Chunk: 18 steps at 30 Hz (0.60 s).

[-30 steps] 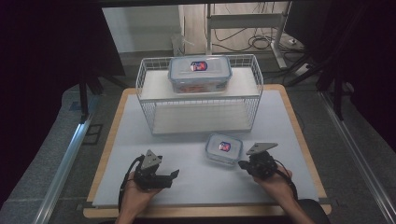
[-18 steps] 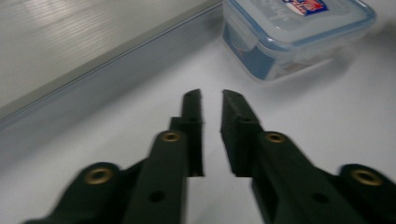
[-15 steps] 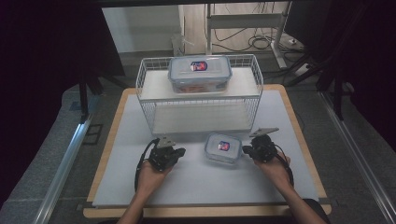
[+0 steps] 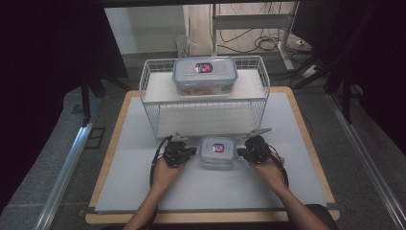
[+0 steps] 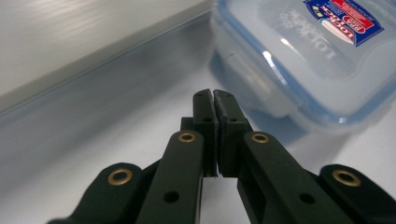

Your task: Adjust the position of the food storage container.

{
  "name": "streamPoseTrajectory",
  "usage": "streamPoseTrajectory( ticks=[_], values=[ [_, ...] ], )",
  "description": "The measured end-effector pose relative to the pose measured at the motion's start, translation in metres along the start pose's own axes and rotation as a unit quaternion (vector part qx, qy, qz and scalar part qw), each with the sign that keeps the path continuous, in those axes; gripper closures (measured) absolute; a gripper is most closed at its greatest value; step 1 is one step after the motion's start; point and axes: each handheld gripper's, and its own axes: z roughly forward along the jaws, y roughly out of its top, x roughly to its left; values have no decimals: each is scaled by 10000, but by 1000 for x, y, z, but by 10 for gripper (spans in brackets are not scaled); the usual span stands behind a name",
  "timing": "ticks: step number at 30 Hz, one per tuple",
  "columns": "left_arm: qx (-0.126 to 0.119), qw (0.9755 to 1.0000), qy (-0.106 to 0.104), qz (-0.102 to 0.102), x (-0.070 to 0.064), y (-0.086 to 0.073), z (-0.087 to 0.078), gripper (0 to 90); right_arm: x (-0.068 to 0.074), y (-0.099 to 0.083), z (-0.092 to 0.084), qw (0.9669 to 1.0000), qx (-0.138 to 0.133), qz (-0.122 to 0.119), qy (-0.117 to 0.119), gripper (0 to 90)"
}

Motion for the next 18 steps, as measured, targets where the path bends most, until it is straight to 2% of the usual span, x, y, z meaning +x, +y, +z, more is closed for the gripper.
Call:
streamPoseTrajectory(
  ticks=[2,4,5,7,10,15,18],
  values=[
    [6,9999,145,46,-5,0,2,895,1,0,0,10000,-8,34,32,894],
    [14,9998,174,60,-7,1,-2,896,3,0,0,10000,-1,-15,53,896],
    [38,9996,228,139,-6,0,-3,896,5,-1,1,10000,15,-54,39,896],
    [45,9997,258,26,-9,-3,-5,897,8,-1,2,9999,56,-106,54,897],
    [93,9996,244,51,-13,-6,-9,897,11,-3,1,9998,69,-170,48,897],
    [288,9979,396,425,-30,-13,-20,896,13,-5,-3,9998,52,-147,98,897],
    [324,9974,424,486,-38,-18,-28,896,18,-9,-5,9996,75,-178,189,897]
  ],
)
